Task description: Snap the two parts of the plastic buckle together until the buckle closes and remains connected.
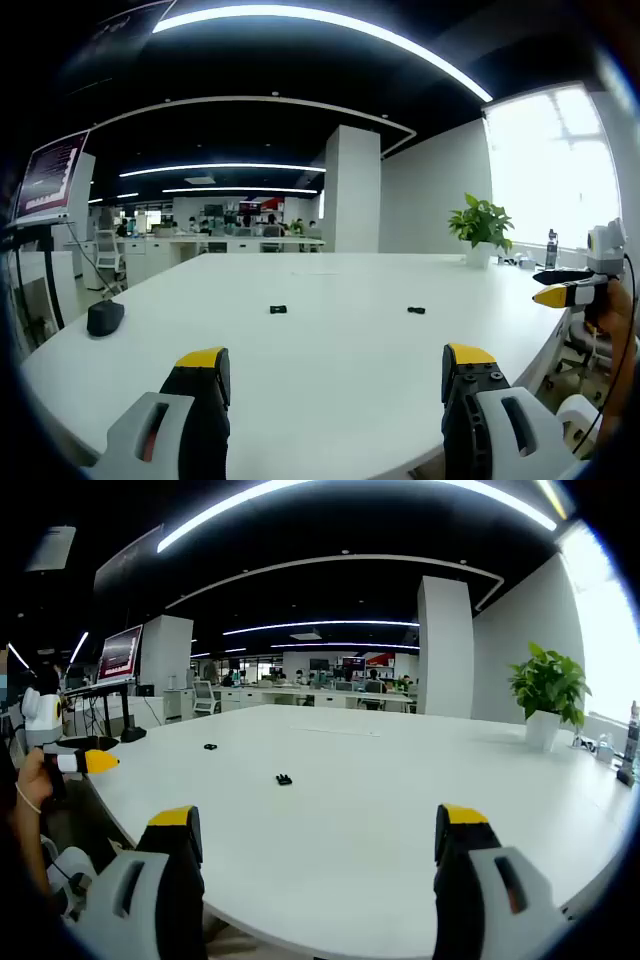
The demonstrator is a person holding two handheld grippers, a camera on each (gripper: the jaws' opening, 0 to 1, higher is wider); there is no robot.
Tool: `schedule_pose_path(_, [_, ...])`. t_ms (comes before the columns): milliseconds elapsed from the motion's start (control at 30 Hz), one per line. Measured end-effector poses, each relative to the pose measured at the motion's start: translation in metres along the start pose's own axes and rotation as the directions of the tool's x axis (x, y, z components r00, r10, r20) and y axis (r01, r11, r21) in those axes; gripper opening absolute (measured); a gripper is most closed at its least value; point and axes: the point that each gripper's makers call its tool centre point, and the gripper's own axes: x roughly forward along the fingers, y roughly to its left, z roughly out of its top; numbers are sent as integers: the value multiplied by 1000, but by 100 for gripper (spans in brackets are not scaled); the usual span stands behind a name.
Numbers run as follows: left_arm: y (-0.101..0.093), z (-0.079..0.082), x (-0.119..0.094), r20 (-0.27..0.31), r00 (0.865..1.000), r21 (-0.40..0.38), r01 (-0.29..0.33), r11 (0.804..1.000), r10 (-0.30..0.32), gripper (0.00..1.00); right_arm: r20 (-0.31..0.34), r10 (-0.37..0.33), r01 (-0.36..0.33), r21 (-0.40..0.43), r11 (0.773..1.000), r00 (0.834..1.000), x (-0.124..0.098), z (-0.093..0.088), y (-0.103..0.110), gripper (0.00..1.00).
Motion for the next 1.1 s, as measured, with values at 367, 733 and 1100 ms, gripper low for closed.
schedule_pose_path(367, [0,-1,-1,-2,1000,-4,0,1000,0,89,2,-12,11,9,1000,1000,-2,-1,-5,97])
schedule_pose_path(733, [3,-3,-2,-4,1000,-13,-5,1000,5,88,-1,-11,11,13,1000,1000,-1,-3,-6,97])
schedule_pose_path(1100, [-3,-6,3,-24,1000,-13,-2,1000,2,87,33,-24,23,33,999,999,-9,6,-10,97])
